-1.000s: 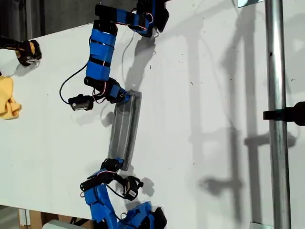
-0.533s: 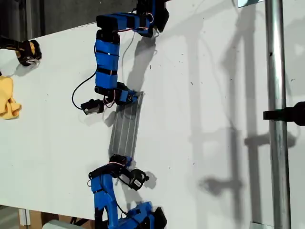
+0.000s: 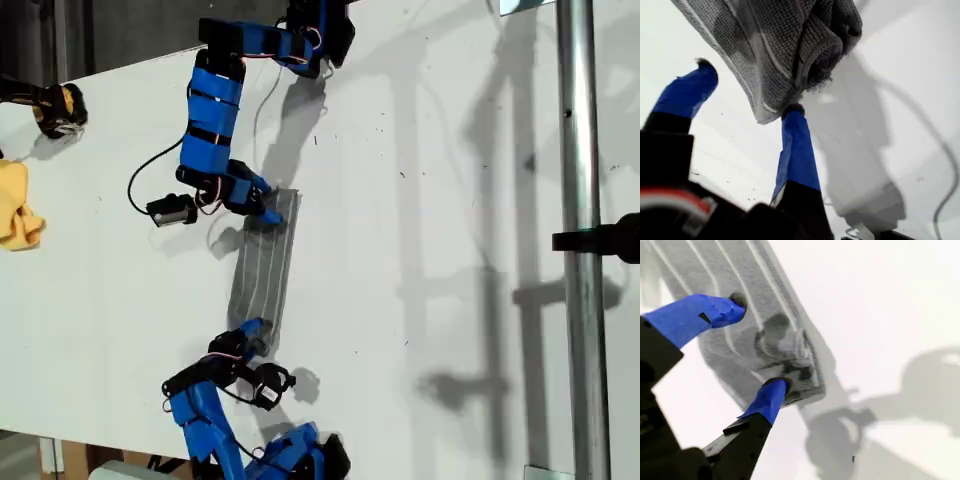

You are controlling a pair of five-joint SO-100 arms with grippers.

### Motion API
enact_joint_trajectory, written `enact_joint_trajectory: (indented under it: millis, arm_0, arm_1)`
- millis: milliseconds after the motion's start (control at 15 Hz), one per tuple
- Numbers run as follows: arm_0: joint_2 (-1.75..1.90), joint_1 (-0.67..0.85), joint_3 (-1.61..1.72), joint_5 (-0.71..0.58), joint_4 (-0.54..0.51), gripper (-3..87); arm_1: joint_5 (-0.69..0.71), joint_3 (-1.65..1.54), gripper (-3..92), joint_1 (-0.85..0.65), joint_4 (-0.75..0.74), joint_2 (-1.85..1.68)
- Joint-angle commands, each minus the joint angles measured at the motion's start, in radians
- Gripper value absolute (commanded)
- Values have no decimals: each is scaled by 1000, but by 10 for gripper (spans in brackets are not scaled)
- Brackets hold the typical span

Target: Grasp corners of a towel and fold twice.

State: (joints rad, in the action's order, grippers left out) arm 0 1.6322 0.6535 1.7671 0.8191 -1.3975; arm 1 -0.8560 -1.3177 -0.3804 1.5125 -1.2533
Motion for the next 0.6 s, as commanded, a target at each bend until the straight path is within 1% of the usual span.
enact_joint_trajectory:
  millis: [0,133,267,400,533]
  arm_0:
    - [176,17,-18,15,-32,275]
    - [351,17,78,57,-17,269]
    - [594,5,264,89,46,263]
    - [848,-64,465,149,103,248]
    - [1173,-147,703,209,178,220]
  arm_1:
    - [-11,14,343,-28,40,-221]
    - [-31,-92,345,-57,63,-414]
    - [-81,-253,340,-71,71,-638]
    - [-167,-456,329,-46,51,-854]
    - [-299,-684,329,26,20,-1065]
